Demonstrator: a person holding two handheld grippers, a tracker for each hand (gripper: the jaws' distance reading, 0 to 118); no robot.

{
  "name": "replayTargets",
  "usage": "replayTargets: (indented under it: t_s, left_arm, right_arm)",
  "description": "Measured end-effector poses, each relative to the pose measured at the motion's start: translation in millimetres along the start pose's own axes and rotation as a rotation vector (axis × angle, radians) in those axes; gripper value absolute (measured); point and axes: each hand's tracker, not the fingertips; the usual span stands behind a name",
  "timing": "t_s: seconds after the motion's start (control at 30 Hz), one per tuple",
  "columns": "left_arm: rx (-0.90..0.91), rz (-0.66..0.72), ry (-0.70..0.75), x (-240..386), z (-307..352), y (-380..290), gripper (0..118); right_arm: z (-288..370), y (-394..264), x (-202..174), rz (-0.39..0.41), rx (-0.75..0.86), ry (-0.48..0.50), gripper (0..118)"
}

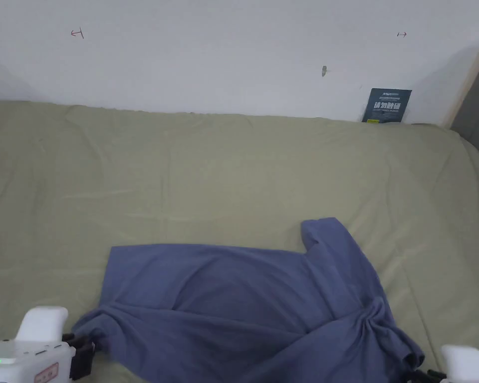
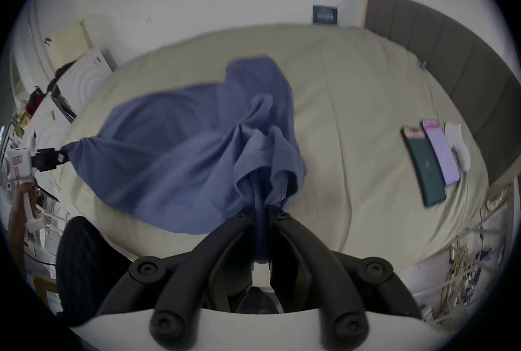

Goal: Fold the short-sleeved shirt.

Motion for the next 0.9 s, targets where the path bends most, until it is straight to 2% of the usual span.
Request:
replayTargets:
  t_s: [0.07,0.1,0.13,0.17,0.2,0.23,0.27,0.33,0.37,0.4,0.43,0.47,0.53,0.57,0.6,0.63,0.67,0.7,0.73,0.77,0.8,0.83,0.9]
  left_arm:
    - [0.008,0.05,-0.026,-8.9,-9.5,-7.5,6]
    - [0.036,0.076,-0.041,-12.7,-9.3,-9.7,11]
    - [0.058,0.078,-0.034,-16.2,-5.4,-9.8,30]
    - [0.075,0.075,-0.032,-15.5,2.8,-9.9,68]
    - [0.087,0.052,-0.026,-13.6,13.3,-10.7,113]
    - [0.139,0.032,-0.031,-11.7,28.7,-13.5,118]
    - [0.17,0.061,-0.022,-7.1,31.6,-11.3,118]
    - [0.24,-0.031,0.001,-0.7,42.3,-6.8,118]
    - [0.304,-0.044,0.005,2.9,46.6,-7.0,118]
    - [0.338,-0.05,0.008,4.2,85.7,-20.6,118]
    - [0.374,-0.051,0.026,9.2,91.8,-21.4,118]
    - [0.394,-0.046,0.048,14.9,93.3,-20.6,118]
    - [0.399,-0.058,0.124,27.3,98.7,-21.1,118]
    - [0.421,-0.065,0.138,30.2,98.0,-21.8,118]
    - [0.437,-0.064,0.136,32.8,96.7,-22.5,118]
    - [0.447,-0.071,0.144,33.5,94.3,-22.3,116]
    - [0.448,-0.087,0.127,34.8,89.5,-18.6,108]
    - [0.435,-0.099,0.127,36.0,84.5,-15.4,68]
    - [0.399,-0.128,0.169,38.8,77.0,-11.5,15]
    - [0.4,-0.151,0.198,40.3,67.7,-8.5,0]
    - [0.393,-0.167,0.203,39.2,58.8,-3.0,0]
    - [0.373,-0.154,0.133,38.1,52.4,3.5,0]
    - [0.276,-0.104,0.052,28.7,31.2,28.2,0]
  right_arm:
    - [-13.3,-11.1,5.2,-0.041,0.022,-0.001,12]
    - [-12.2,-13.8,8.6,-0.072,0.066,0.008,35]
    - [-7.8,-13.2,10.5,-0.077,0.081,-0.005,71]
    - [0.1,-12.8,10.9,-0.078,0.103,-0.006,96]
    - [13.7,-13.4,8.5,-0.076,0.18,-0.007,103]
    - [30.6,-14.0,3.7,-0.058,0.268,-0.02,103]
    - [49.4,-16.6,-4.4,-0.02,0.378,-0.055,103]
    - [78.5,-21.5,-21.2,0.056,0.59,-0.139,104]
    - [85.2,-21.9,-32.2,0.085,0.63,-0.194,107]
    - [85.5,-19.9,-40.3,0.093,0.594,-0.229,109]
    - [86.4,-20.6,-50.2,0.108,0.553,-0.269,109]
    - [82.5,-17.4,-57.5,0.107,0.489,-0.266,109]
    - [73.7,-16.3,-67.4,0.13,0.406,-0.178,108]
    - [68.7,-15.4,-72.0,0.133,0.395,-0.156,105]
    - [66.5,-16.2,-76.5,0.146,0.399,-0.134,92]
    - [64.7,-15.4,-81.9,0.175,0.399,-0.121,72]
    - [61.3,-13.9,-86.6,0.198,0.394,-0.121,39]
    - [57.6,-11.7,-91.3,0.22,0.378,-0.135,1]
    - [53.1,-7.0,-96.2,0.247,0.348,-0.162,1]
    - [51.8,-4.5,-96.1,0.243,0.356,-0.149,1]
    - [51.1,-1.1,-95.8,0.245,0.357,-0.111,1]
    - [48.9,5.1,-98.0,0.238,0.342,-0.062,1]
    - [45.1,15.2,-100.5,0.238,0.339,-0.081,1]
